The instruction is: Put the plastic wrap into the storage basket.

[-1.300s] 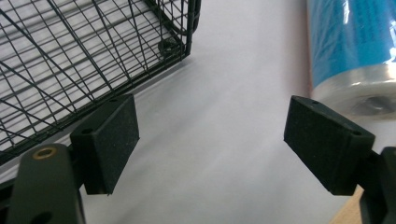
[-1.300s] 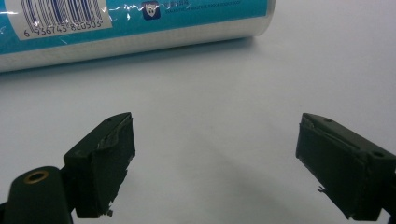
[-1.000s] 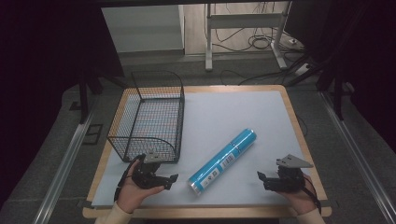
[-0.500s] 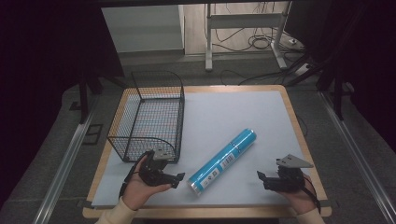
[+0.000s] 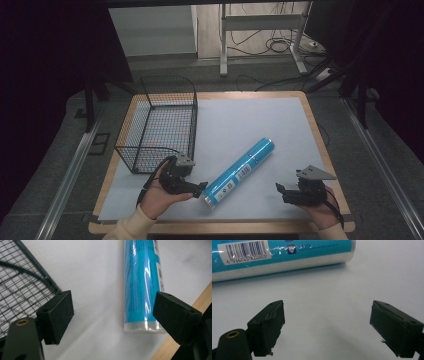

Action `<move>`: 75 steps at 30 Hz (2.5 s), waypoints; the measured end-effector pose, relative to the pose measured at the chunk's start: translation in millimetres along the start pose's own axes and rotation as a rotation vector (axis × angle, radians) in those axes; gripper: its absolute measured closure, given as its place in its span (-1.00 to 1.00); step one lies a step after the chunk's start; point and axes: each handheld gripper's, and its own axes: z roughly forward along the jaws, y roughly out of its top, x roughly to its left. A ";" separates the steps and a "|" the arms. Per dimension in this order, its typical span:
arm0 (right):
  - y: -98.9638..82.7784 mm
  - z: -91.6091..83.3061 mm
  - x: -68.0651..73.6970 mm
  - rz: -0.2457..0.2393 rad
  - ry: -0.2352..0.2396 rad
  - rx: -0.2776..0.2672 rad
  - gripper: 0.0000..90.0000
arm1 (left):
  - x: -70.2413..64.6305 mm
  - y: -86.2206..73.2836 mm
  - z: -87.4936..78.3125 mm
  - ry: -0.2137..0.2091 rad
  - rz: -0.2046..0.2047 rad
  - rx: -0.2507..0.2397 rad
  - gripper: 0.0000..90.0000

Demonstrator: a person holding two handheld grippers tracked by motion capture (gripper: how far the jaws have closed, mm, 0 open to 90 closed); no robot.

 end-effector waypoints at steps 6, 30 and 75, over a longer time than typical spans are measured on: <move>-0.2 0.5 -0.1 0.000 -0.004 0.003 -0.71 | -4.3 8.7 6.8 0.002 0.022 0.020 -0.63; -0.9 0.8 -1.1 -0.002 -0.009 0.006 -0.71 | -20.6 34.1 27.1 -0.025 0.070 0.043 -0.64; -1.1 0.3 -2.2 0.002 -0.008 0.000 -0.71 | -45.5 88.6 81.8 -0.047 0.132 0.142 -0.66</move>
